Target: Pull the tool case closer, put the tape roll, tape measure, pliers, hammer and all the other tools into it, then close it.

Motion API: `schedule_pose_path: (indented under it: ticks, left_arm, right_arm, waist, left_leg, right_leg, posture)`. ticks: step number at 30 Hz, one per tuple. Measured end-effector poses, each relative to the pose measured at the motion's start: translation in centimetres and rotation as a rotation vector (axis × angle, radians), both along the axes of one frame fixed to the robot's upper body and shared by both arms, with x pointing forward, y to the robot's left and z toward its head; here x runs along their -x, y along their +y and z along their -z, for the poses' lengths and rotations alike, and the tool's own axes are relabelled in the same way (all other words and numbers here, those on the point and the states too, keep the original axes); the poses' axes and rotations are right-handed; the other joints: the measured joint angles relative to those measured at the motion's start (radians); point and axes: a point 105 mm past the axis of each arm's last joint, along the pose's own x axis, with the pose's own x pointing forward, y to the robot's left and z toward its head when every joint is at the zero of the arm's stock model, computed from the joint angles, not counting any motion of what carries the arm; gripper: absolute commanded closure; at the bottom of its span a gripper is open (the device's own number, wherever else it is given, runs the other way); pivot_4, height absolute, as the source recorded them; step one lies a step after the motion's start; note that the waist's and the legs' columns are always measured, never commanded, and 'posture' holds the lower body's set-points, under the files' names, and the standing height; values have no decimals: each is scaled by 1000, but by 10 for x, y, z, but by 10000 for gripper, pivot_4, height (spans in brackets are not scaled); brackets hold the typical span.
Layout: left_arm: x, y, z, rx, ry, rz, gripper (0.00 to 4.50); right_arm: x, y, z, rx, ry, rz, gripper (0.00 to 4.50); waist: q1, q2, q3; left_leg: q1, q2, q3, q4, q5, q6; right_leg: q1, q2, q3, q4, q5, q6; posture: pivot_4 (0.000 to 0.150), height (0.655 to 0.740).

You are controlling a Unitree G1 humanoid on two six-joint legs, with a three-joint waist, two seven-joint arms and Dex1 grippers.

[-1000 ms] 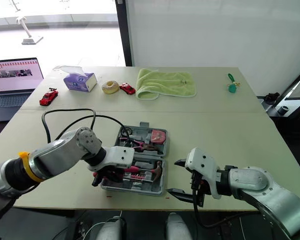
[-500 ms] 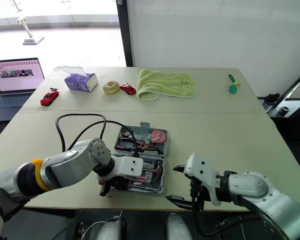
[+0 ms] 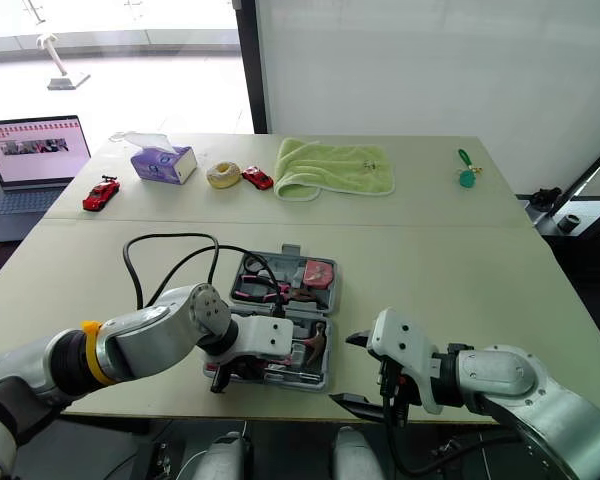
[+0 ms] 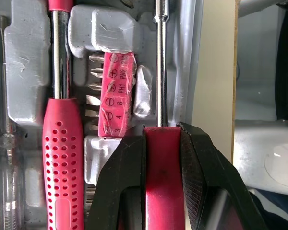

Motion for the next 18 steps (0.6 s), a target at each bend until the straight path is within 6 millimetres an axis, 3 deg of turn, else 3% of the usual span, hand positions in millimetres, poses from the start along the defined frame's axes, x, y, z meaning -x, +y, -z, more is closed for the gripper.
schedule_pose_path:
  ticks: [10, 18]
  left_arm:
    - [0, -4, 0, 18, -7, 34, 40145]
    - [-1, -5, -1, 25, -26, 55, 2689]
  right_arm:
    - [-1, -1, 1, 6, 2, 13, 0]
    - [-2, -2, 1, 10, 1, 23, 0]
  waist:
    - [20, 0, 0]
    - [19, 0, 0]
  left_leg:
    - [0, 0, 0, 1, 0, 0]
    - [0, 0, 0, 1, 0, 0]
  right_leg:
    - [0, 0, 0, 0, 0, 0]
    - [0, 0, 0, 0, 0, 0]
  posture:
    - [1500, 7400]
    - [1500, 7400]
